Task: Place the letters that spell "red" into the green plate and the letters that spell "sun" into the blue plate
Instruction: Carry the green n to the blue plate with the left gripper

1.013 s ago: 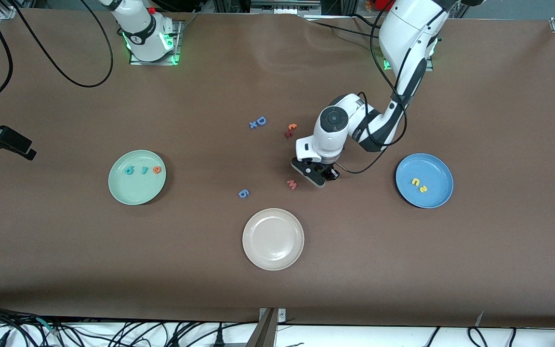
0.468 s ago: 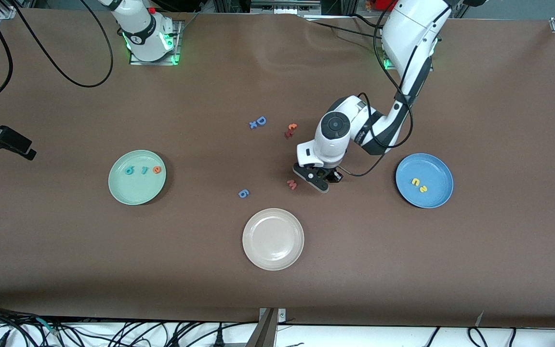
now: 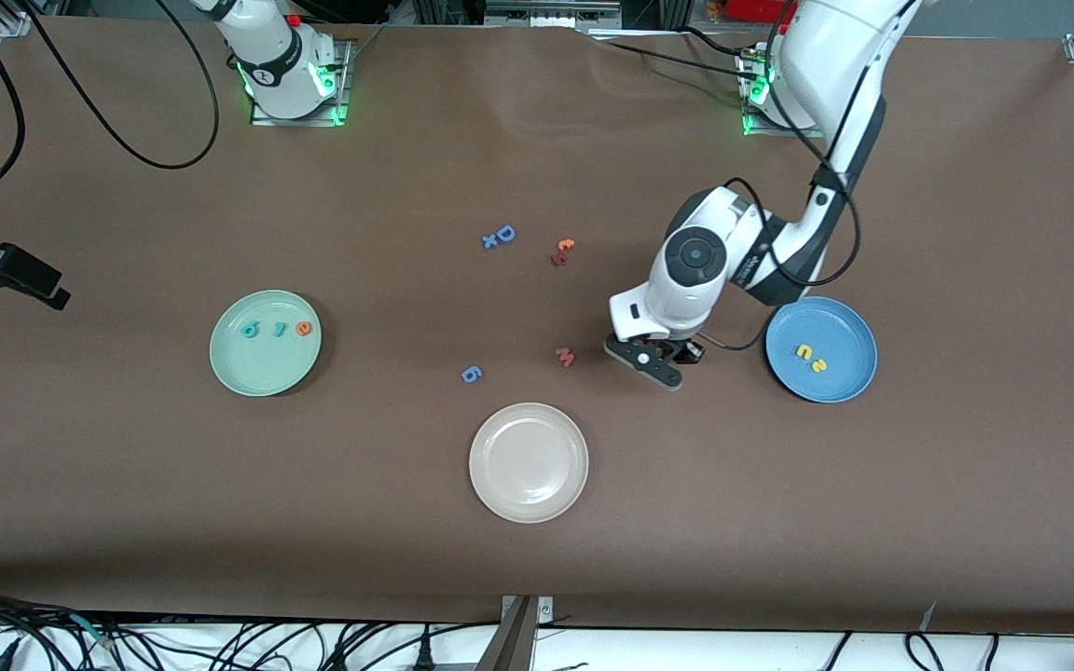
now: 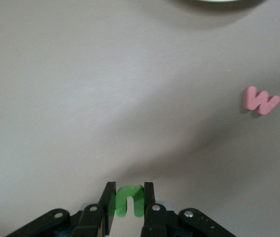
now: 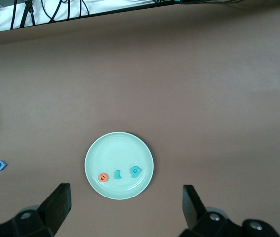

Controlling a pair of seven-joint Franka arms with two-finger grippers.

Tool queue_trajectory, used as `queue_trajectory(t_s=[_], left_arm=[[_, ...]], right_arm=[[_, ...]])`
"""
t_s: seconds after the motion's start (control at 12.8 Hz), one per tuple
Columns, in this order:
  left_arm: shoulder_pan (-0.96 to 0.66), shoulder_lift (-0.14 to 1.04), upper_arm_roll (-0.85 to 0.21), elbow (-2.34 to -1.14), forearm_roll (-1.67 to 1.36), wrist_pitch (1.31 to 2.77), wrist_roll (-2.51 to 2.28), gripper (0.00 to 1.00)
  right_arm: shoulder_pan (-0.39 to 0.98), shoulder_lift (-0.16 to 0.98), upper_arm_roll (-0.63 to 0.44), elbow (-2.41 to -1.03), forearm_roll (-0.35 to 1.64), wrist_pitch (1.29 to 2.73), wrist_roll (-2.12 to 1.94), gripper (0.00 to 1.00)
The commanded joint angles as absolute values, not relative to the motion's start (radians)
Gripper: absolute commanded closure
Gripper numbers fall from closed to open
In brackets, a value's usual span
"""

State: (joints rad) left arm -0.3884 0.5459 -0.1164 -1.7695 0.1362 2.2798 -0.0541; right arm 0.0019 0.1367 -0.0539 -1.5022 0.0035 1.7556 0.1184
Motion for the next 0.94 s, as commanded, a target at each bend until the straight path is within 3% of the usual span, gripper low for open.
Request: queue_trajectory(t_s=[0.0,0.39,0.86], left_arm=[[-0.342,0.477,-0.118,-1.798,0.107,2.191,-0.071,0.75],[-0.252,0.442,-0.117,-1.830,0.121,2.128,-0.199,0.71],[-0.083,0.428,-0.121,-1.848,0.181,2.121,0.043,0.71]], right_arm=[[-0.002,0.129,-0.052,-1.499,-0.008,1.749,0.120,0.00],[-0.002,0.129,-0.052,-1.500,-0.006,1.749,0.120,0.00],[-0.002,0.129,-0.051,-1.500,-0.006,1.749,0.121,0.00]])
